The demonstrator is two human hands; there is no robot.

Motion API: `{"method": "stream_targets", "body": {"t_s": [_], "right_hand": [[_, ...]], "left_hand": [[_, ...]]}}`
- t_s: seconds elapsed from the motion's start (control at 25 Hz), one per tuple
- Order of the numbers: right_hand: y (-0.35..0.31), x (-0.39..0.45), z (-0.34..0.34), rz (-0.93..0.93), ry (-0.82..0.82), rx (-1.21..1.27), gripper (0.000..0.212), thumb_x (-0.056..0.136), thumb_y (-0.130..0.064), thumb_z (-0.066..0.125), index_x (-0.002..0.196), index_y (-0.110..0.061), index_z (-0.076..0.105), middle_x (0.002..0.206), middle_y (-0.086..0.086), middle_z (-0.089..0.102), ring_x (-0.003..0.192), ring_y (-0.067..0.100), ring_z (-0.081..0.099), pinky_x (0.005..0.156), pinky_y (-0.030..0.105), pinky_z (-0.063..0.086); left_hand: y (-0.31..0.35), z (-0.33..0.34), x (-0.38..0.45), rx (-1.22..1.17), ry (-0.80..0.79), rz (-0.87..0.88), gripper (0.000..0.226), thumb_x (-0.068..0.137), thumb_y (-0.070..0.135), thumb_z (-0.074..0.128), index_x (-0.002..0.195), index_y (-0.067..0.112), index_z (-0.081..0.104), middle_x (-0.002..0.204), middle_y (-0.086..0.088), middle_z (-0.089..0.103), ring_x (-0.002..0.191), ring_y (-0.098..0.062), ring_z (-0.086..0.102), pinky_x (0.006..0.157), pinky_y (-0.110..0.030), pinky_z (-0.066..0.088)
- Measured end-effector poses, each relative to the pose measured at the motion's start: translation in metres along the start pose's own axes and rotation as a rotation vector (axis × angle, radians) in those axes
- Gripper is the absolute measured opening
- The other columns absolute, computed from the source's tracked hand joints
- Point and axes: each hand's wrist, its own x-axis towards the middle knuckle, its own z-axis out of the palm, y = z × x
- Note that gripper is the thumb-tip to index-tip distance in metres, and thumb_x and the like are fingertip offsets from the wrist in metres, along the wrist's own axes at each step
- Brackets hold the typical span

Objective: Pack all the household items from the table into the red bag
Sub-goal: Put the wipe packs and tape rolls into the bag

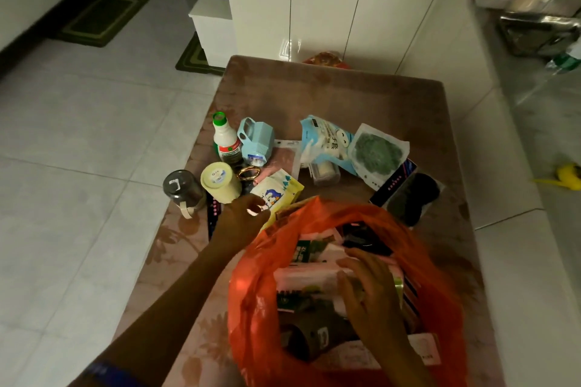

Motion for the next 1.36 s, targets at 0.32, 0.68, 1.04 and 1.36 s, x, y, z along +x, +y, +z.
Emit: {"method": "stream_targets", "body": {"t_s": [0.32,0.68,1.04,1.36], "right_hand": [[0.010,-0.036,-0.023,0.095,0.033,-0.073,0.023,0.083,-0.017,0.063,0.102,-0.025,0.073,0.120,-0.014,0.061,0.115,0.003,0.050,0.099,0.037,0.045],[-0.042,0.039,-0.053,0.405,-0.148,1.067,0.076,0.045,-0.052,0.093,0.116,-0.037,0.068,0.113,-0.003,0.072,0.104,0.021,0.069,0.085,0.047,0.054],[-0.024,0.015,-0.043,-0.357,-0.029,-0.062,0.010,0.083,-0.027,0.059,0.093,-0.030,0.060,0.099,-0.009,0.063,0.091,0.016,0.059,0.078,0.027,0.045],[-0.022,0.007,0.028,-0.229,-0.480,-0.286,0.067,0.086,-0.035,0.049,0.150,-0.035,0.029,0.155,-0.007,0.034,0.144,0.023,0.026,0.118,0.047,0.015]], "left_hand": [[0.001,0.040,0.050,0.244,-0.010,0.085,0.027,0.091,0.033,0.061,0.090,0.009,0.074,0.094,-0.014,0.074,0.087,-0.030,0.067,0.076,-0.036,0.049],[0.084,-0.053,-0.086,0.019,-0.227,0.691,0.017,0.089,0.043,0.057,0.099,0.032,0.066,0.095,0.016,0.067,0.088,-0.004,0.062,0.071,-0.019,0.049],[0.037,-0.023,-0.106,0.209,0.039,0.409,0.033,0.080,0.000,0.070,0.110,0.013,0.070,0.108,-0.004,0.068,0.094,-0.014,0.065,0.081,-0.033,0.057],[0.043,-0.041,-0.087,-0.407,-0.061,0.240,0.017,0.087,0.041,0.060,0.098,0.036,0.072,0.097,0.010,0.073,0.086,-0.007,0.068,0.066,-0.020,0.054]]}}
